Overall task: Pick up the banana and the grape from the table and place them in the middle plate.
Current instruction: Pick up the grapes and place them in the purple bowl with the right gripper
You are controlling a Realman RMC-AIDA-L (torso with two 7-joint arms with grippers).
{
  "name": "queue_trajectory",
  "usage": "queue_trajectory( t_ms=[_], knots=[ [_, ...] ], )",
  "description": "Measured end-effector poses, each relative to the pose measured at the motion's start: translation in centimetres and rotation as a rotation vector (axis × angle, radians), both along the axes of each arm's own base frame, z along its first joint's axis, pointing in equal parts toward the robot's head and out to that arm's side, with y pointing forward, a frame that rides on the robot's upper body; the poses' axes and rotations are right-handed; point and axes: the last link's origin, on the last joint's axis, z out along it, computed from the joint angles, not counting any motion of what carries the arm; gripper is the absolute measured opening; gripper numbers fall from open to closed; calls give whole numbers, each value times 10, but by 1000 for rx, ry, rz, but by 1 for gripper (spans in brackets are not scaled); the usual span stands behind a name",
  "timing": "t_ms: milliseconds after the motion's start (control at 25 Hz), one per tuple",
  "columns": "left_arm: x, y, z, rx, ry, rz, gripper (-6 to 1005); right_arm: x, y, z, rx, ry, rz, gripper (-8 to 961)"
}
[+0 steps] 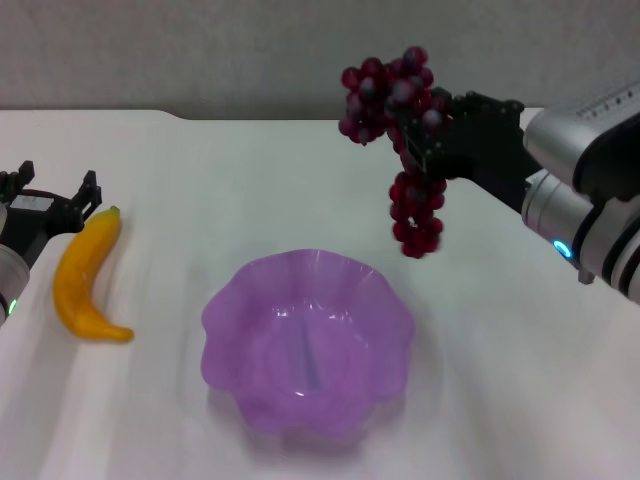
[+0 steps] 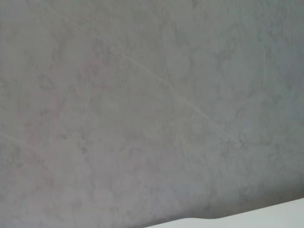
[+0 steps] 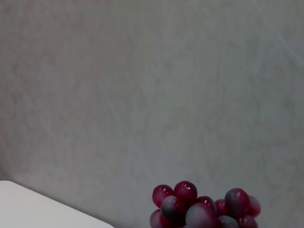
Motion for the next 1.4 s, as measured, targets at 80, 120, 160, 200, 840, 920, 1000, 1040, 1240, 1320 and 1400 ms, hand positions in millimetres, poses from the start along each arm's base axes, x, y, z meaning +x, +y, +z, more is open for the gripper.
queue_trajectory(
  t_ms=[80,120,160,200,840,920,1000,1040,1240,1320,1400],
  knots=[
    [0,0,0,0,0,0,818,-6,-1,3,-3,-9,19,380],
    [0,0,0,0,1,0,818,-9,-1,4,-2,-10,29,380],
    [0,0,0,0,1,0,818,-12,-2,5,0,-12,37,380],
    [0,0,0,0,2,0,818,-14,-2,5,1,-12,45,379],
    [4,3,0,0,4,-9,819,-35,-34,-44,-117,-25,142,377],
    [4,3,0,0,4,-10,819,-32,-38,-52,-127,-31,143,376],
    [4,3,0,0,4,-10,818,-29,-41,-61,-133,-38,149,376],
    [4,3,0,0,4,-10,818,-28,-42,-65,-136,-39,151,377],
    [6,4,0,0,4,-14,819,-19,-43,-81,-170,-62,139,379],
    [7,6,0,-1,3,-19,818,-11,-42,-88,-186,-67,115,379],
    [8,6,-1,-1,3,-21,818,-3,-40,-94,-207,-71,89,380]
  ],
)
